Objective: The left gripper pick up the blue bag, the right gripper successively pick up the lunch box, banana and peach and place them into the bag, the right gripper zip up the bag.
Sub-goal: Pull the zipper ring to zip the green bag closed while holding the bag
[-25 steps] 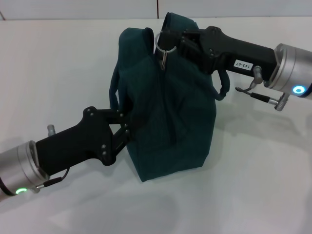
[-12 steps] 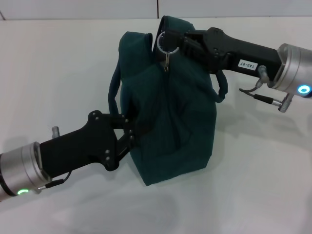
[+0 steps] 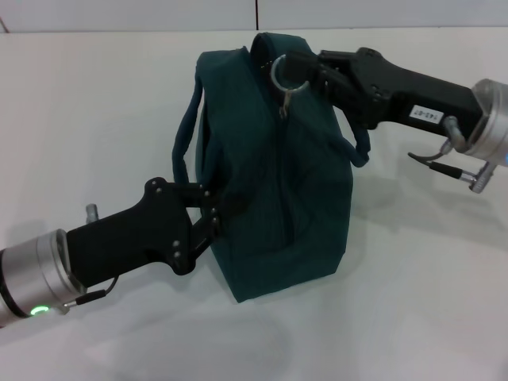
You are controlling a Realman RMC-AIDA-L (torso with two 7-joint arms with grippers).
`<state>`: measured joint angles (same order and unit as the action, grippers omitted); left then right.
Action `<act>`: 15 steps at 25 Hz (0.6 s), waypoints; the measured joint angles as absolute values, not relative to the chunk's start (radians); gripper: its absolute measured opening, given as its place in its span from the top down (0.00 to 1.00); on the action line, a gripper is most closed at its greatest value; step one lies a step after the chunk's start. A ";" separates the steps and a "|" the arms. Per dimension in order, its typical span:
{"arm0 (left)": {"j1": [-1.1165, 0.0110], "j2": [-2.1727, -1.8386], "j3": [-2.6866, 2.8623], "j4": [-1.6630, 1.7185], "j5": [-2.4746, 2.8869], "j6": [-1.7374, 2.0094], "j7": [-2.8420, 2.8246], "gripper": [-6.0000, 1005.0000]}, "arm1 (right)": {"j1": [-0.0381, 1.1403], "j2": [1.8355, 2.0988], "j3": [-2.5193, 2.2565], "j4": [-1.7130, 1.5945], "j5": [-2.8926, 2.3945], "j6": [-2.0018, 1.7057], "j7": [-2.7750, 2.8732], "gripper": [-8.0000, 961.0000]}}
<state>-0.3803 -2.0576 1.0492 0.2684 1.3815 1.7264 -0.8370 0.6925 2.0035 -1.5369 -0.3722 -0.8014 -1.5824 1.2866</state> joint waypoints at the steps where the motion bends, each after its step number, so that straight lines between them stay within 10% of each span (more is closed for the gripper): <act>1: -0.379 -2.058 1.050 0.268 1.382 1.728 -0.835 0.94 | 0.678 2.002 -1.536 -0.386 -0.801 -1.577 1.286 0.98; 15: -0.390 -2.054 1.057 0.270 1.442 1.743 -0.829 0.94 | 0.660 1.998 -1.535 -0.401 -0.802 -1.587 1.284 0.98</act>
